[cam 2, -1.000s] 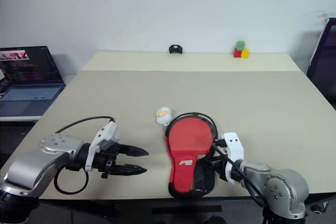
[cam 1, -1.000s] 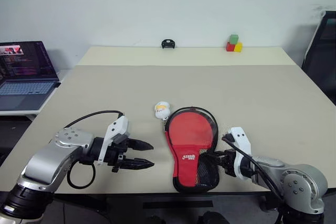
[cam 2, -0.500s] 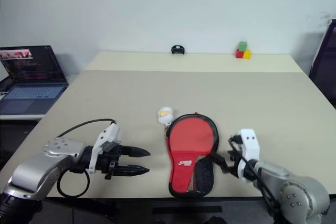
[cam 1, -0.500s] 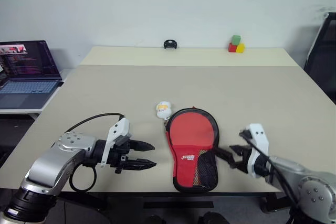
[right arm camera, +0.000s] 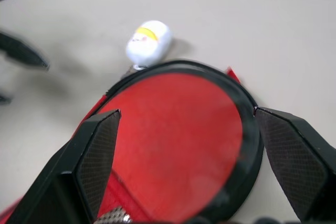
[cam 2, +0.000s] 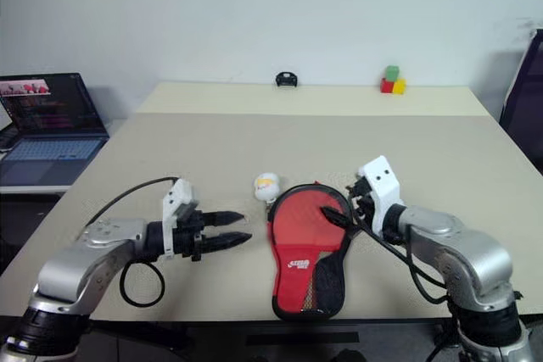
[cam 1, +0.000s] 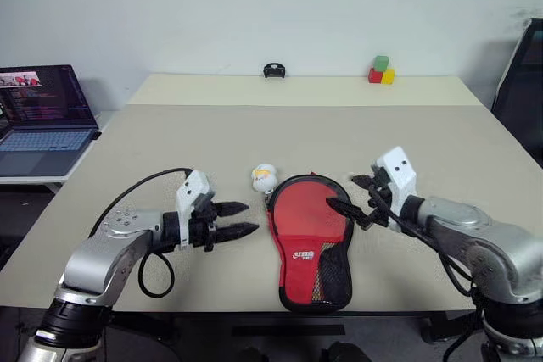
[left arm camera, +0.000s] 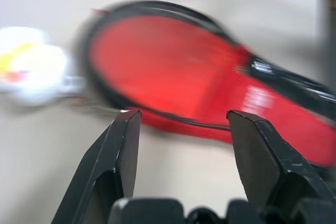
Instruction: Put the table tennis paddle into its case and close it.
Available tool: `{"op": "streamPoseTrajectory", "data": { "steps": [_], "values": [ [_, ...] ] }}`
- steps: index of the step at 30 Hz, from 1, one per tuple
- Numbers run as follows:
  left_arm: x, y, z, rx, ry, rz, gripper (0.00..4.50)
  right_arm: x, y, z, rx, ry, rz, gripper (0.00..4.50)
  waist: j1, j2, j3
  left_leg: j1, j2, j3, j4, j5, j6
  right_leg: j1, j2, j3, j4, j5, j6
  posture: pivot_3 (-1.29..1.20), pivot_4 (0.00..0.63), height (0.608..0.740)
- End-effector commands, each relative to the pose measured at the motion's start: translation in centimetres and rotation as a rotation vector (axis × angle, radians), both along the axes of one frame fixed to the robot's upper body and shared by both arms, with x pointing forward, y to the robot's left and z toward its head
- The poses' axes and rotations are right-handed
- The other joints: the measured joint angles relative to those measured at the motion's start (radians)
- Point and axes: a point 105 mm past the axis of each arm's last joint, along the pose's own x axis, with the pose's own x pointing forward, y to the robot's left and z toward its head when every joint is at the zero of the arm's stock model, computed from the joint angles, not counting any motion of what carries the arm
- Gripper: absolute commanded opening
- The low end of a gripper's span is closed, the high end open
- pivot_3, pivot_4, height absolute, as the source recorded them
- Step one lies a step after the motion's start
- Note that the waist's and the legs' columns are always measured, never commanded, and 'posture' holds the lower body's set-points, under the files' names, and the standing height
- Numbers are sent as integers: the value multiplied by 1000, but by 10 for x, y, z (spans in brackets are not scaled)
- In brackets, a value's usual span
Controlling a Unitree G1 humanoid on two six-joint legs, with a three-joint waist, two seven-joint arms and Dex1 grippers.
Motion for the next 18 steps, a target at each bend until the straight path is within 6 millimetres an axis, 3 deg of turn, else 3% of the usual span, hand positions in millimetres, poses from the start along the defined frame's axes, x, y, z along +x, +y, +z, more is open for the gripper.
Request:
{"op": "streamPoseTrajectory", "data": {
  "steps": [1, 10, 17, 18],
  "values": [
    [8, 13, 15, -14, -81, 106, 2844, 2, 13, -2, 1, -25, 98, 4452, 0, 0, 0, 0, 0, 0, 0, 0, 0, 0, 0, 0, 0, 0, 0, 0, 150, 740],
    [18, 32, 17, -33, -73, 247, 2844, 21, 41, -33, 3, 49, 159, 4452, 1, 0, 0, 0, 0, 0, 0, 0, 0, -1, 0, 0, 0, 0, 0, 0, 150, 740],
    [25, 35, 18, -14, -50, 264, 2844, 31, 42, -59, -44, 79, 130, 4452, 3, -1, 0, -1, 0, 0, 0, 0, 0, -1, -1, 0, 0, 0, 0, 0, 150, 740],
    [27, 36, 19, -14, -52, 272, 3012, 31, 42, -60, -44, 81, 129, 4486, 3, -1, 0, -1, 0, 0, 0, 0, 0, -1, -1, 0, 0, 0, 0, 0, 150, 740]
  ]
}}
